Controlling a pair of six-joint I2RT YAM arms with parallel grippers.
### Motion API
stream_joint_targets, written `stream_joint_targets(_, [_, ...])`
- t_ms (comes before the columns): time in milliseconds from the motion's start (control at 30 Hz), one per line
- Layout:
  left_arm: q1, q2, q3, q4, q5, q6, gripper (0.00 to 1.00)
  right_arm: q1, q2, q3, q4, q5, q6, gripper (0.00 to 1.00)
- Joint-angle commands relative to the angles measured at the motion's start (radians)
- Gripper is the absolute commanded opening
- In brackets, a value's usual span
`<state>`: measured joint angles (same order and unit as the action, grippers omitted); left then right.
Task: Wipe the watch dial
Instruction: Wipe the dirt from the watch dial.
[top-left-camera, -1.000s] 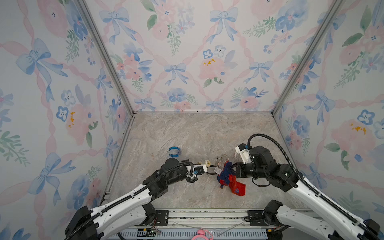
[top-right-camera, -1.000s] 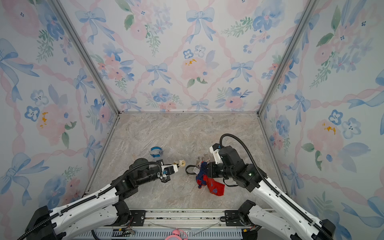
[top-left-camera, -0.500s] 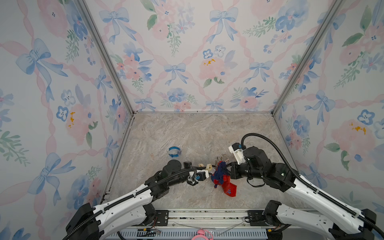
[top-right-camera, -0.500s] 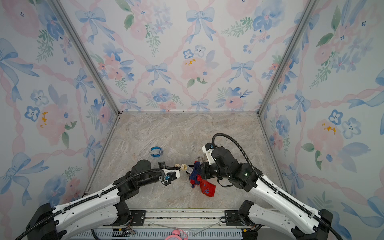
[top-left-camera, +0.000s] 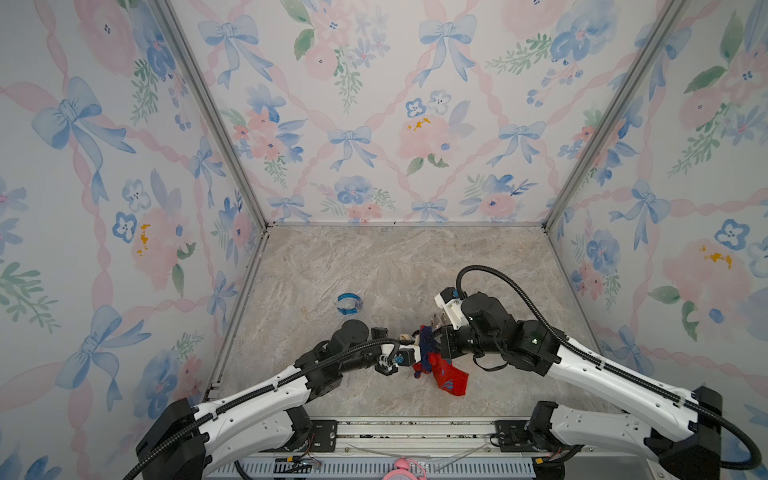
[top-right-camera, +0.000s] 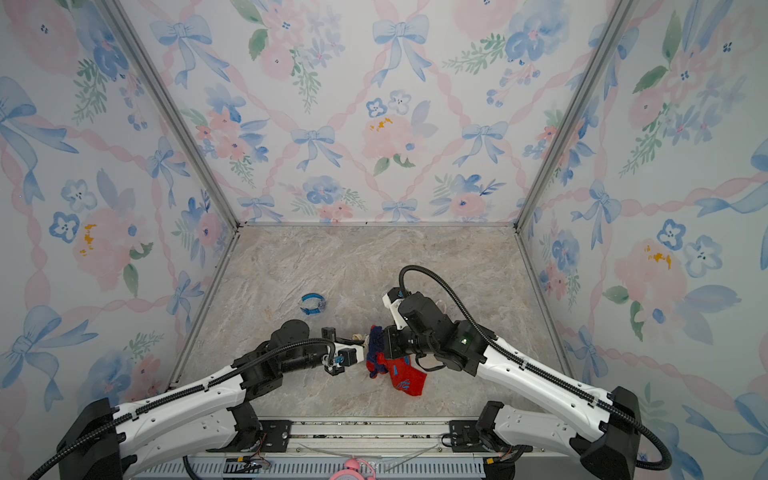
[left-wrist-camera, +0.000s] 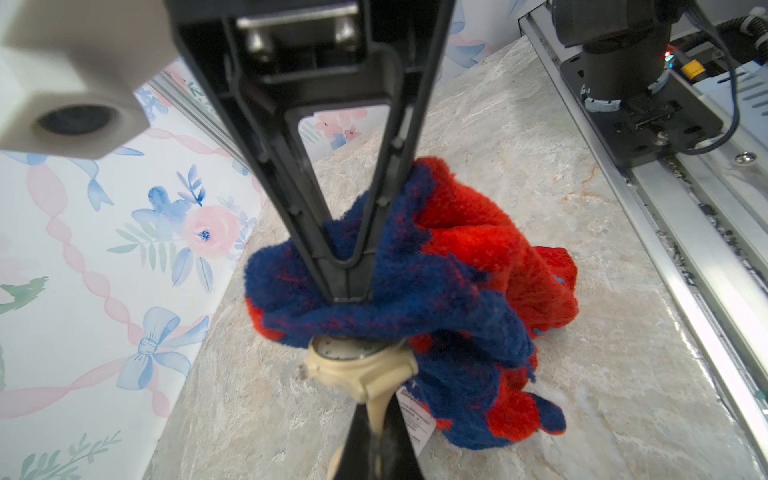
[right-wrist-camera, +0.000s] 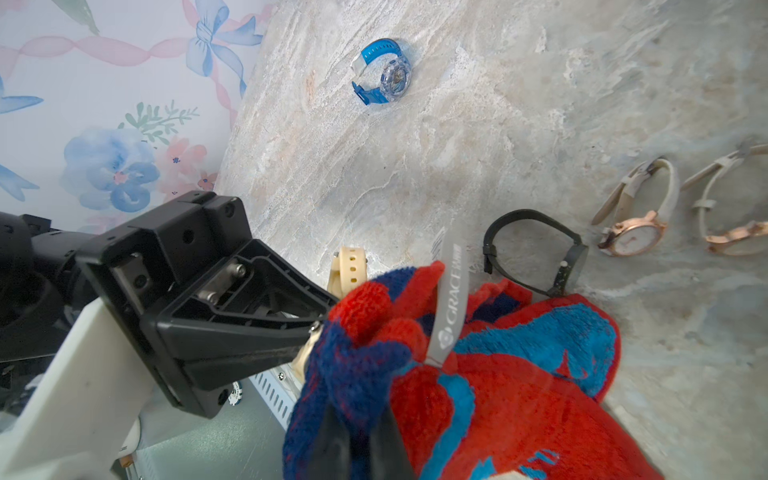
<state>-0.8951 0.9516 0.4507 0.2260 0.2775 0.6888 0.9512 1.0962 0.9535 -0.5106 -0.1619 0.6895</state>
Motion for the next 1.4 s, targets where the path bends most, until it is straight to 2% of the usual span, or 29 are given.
stream_joint_targets(0, [-0.015, 0.003, 0.025, 0.007, 0.040, 0.012, 0.00, 0.016, 0.013, 0.042, 0.055, 0.007, 0.012, 0.00])
stream_joint_targets(433, [-0.016, -0.015, 0.024, 0.003, 0.041, 0.004, 0.00, 0.018, 0.025, 0.026, 0.017, 0.056, 0.008, 0.00])
stream_joint_targets(700, [-0.017, -0.010, 0.025, 0.001, 0.027, 0.004, 0.00, 0.055, 0.031, 0.045, 0.033, 0.035, -0.006, 0.00])
stream_joint_targets(967, [-0.017, -0.015, 0.023, 0.001, 0.015, 0.003, 0.00, 0.002, 0.015, 0.032, 0.000, 0.028, -0.024, 0.00])
stream_joint_targets(1200, [-0.018, -0.009, 0.027, -0.002, 0.010, -0.003, 0.00, 0.063, 0.022, 0.060, -0.002, 0.030, -0.029, 0.00])
stream_joint_targets(1367, [-0.017, -0.017, 0.025, -0.003, 0.007, -0.001, 0.00, -0.002, 0.018, 0.031, -0.015, 0.034, -0.045, 0.00])
